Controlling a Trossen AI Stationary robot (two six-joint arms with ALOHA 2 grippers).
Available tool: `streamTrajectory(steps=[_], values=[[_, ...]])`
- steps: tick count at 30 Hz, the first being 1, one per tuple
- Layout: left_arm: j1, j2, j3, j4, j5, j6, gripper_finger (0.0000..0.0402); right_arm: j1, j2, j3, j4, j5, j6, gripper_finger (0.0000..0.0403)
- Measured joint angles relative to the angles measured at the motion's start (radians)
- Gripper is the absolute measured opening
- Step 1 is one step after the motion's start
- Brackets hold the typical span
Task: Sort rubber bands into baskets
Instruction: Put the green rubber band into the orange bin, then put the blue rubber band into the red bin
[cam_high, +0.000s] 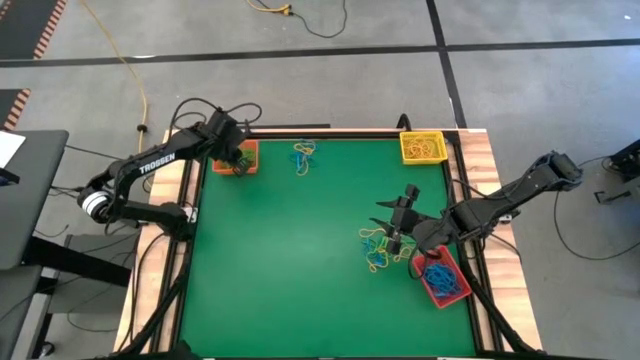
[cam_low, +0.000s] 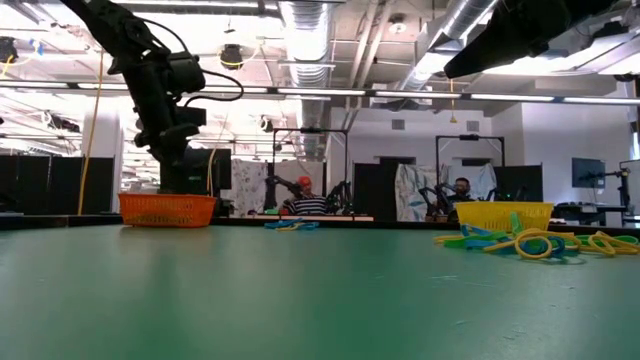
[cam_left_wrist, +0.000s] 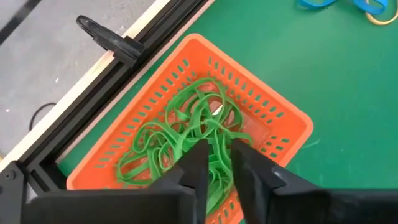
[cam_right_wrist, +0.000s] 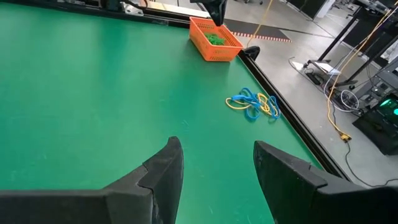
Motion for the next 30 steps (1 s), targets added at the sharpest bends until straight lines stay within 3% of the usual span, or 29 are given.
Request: streamTrajectory(steps=[7,11,16,23,30], values=[[-0.001,0.0,0.0,0.007,0.002,-0.023,0.011,0.0,0.0,0.0,0.0,0.0,0.0,0.0223],[-0.015,0.0,0.0,0.058,0.059,-0.041,0.0126,0.0,0.0,0.0,0.0,0.0,0.0,0.0223],[-0.078,0.0,0.0,0.148,0.136,-0.039,0.0128,0.0,0.0,0.0,0.0,0.0,-0.001,0.0223],[-0.205,0.012,0.0,0.311,0.146,-0.039,0.0128,0.0,0.0,0.0,0.0,0.0,-0.002,0.0223],[-0.27,0.184,0.006,0.405,0.135,-0.114,0.0128,0.0,0.0,0.0,0.0,0.0,0.0,0.0223]])
